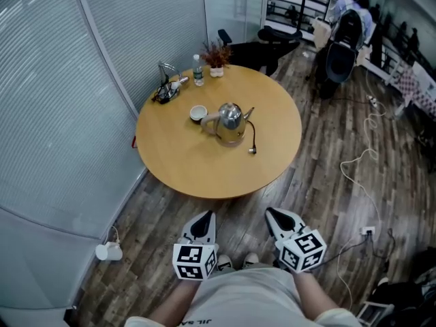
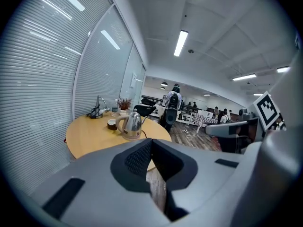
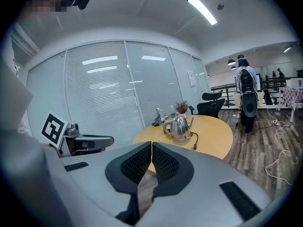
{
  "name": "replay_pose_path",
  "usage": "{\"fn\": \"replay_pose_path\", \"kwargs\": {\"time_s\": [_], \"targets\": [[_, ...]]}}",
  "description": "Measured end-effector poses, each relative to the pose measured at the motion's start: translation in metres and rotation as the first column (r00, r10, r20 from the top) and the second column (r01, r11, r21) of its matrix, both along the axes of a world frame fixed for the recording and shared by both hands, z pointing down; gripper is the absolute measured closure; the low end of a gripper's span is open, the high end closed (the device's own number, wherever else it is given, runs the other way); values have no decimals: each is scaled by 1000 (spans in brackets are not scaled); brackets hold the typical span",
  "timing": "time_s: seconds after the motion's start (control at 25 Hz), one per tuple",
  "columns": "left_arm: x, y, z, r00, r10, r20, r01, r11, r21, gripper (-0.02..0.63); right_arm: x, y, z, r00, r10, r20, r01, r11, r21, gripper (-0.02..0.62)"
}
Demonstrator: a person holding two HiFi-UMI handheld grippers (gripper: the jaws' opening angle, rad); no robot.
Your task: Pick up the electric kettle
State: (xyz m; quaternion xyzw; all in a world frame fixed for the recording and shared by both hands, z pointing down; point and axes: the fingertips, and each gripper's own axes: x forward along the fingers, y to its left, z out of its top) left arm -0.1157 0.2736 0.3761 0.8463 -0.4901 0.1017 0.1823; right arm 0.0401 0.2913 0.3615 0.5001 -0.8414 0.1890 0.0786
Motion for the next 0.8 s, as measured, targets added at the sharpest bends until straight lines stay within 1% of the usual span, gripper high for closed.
{"fn": "replay_pose_path", "kwargs": {"time_s": [0.08, 0.16, 0.24, 0.4, 0.6, 0.8], "targets": [[0, -3, -3, 1000, 20, 5, -21, 1000, 19, 603, -5, 0, 1, 1000, 8, -5, -8, 1000, 2, 563], [0, -7, -6, 999, 36, -13, -36, 999, 26, 603, -11, -1, 2, 1000, 17, -9, -17, 1000, 0, 563], [-3, -9, -6, 999, 42, -32, -41, 999, 25, 603, -16, -1, 3, 1000, 25, -11, -25, 1000, -2, 563], [-5, -9, -3, 997, 59, -41, -58, 998, 13, 603, -22, -1, 6, 999, 34, -18, -34, 999, -7, 563], [-10, -23, 1, 998, 53, -37, -53, 999, 4, 603, -29, -16, 10, 1000, 16, -10, -17, 1000, -13, 563], [-14, -48, 7, 999, 35, -29, -36, 999, -8, 603, -28, -45, 15, 1000, 5, 0, -5, 1000, -17, 563]]}}
